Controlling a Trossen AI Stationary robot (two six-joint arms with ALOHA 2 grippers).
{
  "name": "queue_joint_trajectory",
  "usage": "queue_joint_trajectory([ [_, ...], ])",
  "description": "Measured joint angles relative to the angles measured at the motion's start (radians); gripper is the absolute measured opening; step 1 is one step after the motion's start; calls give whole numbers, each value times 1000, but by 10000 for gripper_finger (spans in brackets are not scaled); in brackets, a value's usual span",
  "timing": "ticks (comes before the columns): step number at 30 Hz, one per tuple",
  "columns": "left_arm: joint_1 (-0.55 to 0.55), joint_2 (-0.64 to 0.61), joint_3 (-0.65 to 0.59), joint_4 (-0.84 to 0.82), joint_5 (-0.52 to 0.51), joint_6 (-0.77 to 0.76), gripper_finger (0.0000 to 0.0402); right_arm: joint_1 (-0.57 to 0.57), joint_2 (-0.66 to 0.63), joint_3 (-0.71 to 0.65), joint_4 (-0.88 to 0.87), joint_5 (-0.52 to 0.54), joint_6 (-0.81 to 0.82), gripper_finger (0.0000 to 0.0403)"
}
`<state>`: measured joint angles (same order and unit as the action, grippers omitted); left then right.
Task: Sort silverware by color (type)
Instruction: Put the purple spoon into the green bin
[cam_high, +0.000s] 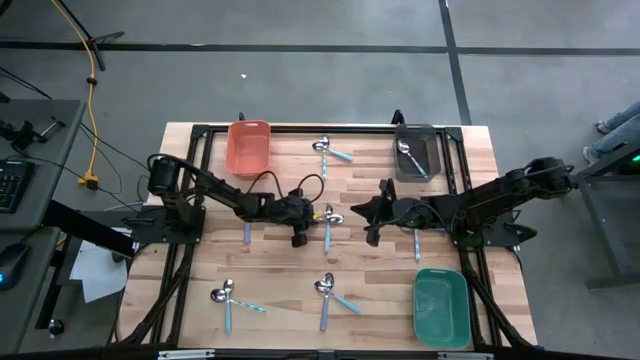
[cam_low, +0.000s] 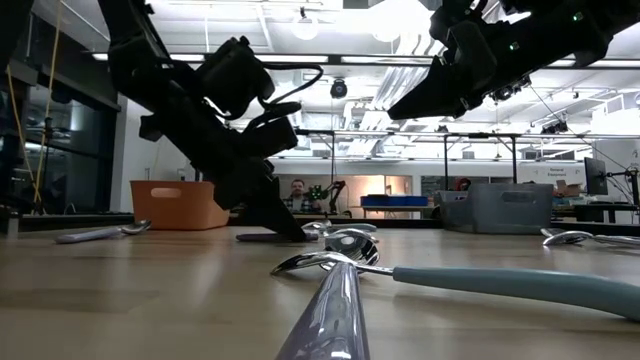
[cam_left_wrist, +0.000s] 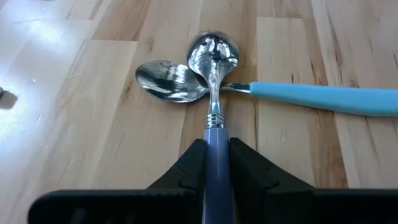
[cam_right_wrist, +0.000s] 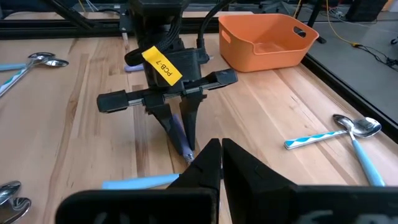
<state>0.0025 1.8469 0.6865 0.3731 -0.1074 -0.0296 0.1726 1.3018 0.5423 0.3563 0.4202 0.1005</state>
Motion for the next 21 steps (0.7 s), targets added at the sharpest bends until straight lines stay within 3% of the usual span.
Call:
queue_joint_trajectory([
  [14, -6, -91, -9, -61, 44, -9, 40, 11, 0, 0, -3, 2, 5, 1],
  [21, -6, -139, -139, 213, 104, -80, 40, 52, 2, 0, -33, 2, 58, 33],
])
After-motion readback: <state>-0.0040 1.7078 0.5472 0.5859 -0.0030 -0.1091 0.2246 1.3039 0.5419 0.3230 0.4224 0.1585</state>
